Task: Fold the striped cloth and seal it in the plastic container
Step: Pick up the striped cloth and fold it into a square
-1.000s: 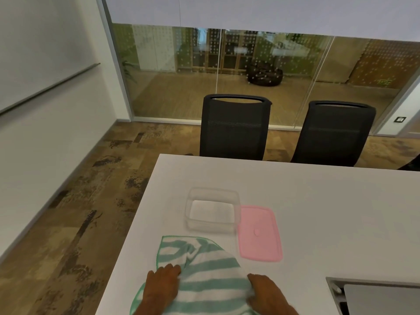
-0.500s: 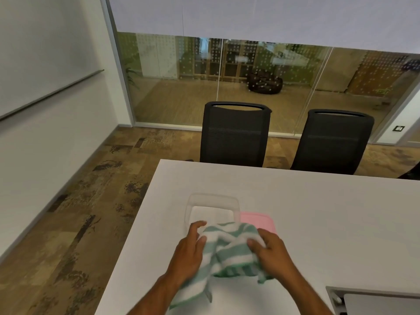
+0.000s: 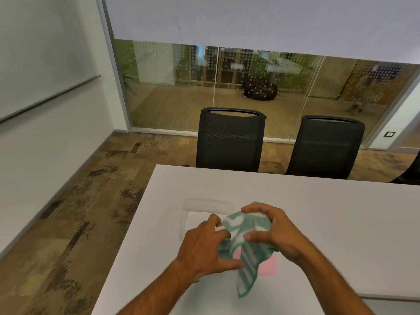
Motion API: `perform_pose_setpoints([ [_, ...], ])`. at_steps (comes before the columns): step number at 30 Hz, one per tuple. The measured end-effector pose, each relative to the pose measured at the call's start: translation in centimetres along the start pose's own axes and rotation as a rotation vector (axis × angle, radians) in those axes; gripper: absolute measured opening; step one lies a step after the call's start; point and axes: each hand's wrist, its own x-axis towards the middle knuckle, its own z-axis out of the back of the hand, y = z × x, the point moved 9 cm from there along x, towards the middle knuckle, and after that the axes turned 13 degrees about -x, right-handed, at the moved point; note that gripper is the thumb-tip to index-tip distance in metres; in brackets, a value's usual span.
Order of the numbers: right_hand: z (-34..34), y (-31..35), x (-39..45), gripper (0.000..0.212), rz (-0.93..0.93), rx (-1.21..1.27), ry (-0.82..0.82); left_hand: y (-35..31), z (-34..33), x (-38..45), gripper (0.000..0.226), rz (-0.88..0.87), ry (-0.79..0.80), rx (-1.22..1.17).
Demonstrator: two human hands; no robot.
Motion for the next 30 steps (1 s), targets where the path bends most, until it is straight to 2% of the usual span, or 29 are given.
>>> perform_pose_setpoints([
  [2, -0.7, 0.8, 0.1, 0.065, 0.039, -0.156, 0.025, -1.0, 0.4, 0.6, 0.054, -0.018, -0.053, 0.012],
  [5, -1.1, 1.8, 0.4, 0.068, 0.111, -0.390, 0.005, -1.2, 0.9, 1.3, 0.037, -0.014, -0.055, 0.039],
  [7, -0.6, 2.5, 0.5, 0.059, 0.159, -0.505, -0.060, -0.9, 1.8, 1.5, 0.035, -0.006, -0.080, 0.006],
  [11, 1.9, 3.6, 0.8, 0.025, 0.193, -0.810, -0.238, -0.5, 4.3, 2.1, 0.033, -0.013, -0.159, -0.037],
  [14, 4.4, 4.1, 0.9, 0.021, 0.105, -0.936, -0.351, -0.4, 6.6, 2.9, 0.031, -0.021, -0.225, -0.029],
  [18, 7.1, 6.4, 0.8, 0.027, 0.149, -0.900, -0.440, -0.6, 9.6, 3.9, 0.032, -0.032, -0.303, -0.012],
  [23, 11.2, 9.0, -0.6, 0.021, 0.195, -0.760, -0.606, 0.6, 12.8, 4.8, 0.020, 0.011, -0.364, 0.030],
  [26, 13.3, 9.8, -1.0, 0.020, 0.198, -0.721, -0.680, 2.5, 14.1, 5.2, 0.011, 0.079, -0.361, 0.028],
  [30, 15.7, 9.6, -1.1, 0.021, 0.154, -0.707, -0.713, 5.6, 14.9, 5.0, 0.013, 0.163, -0.334, 0.051],
])
